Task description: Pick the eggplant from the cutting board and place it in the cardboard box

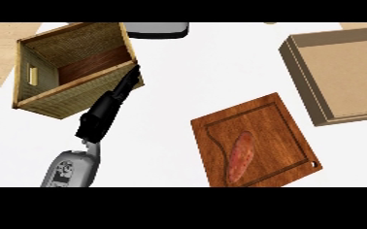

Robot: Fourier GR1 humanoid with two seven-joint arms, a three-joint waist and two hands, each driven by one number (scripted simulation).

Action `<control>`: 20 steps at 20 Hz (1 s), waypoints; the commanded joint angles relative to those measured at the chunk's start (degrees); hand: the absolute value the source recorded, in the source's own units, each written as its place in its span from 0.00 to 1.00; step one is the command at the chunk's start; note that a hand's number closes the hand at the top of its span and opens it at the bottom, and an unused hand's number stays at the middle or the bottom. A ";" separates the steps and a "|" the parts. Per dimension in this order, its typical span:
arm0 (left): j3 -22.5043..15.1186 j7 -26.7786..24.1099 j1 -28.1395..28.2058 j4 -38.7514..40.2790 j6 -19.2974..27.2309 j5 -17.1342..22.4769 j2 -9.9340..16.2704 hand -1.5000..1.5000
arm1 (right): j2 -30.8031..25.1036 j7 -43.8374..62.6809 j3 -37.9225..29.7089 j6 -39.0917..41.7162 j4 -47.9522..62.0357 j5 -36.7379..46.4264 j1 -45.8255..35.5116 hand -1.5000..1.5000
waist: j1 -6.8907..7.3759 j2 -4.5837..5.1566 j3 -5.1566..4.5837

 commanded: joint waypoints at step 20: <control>1.19 -0.13 0.78 -1.87 -2.29 0.86 1.07 0.50 | 9.82 -9.66 -2.99 -0.04 39.30 3.03 -17.75 0.00 | 1.06 0.47 0.18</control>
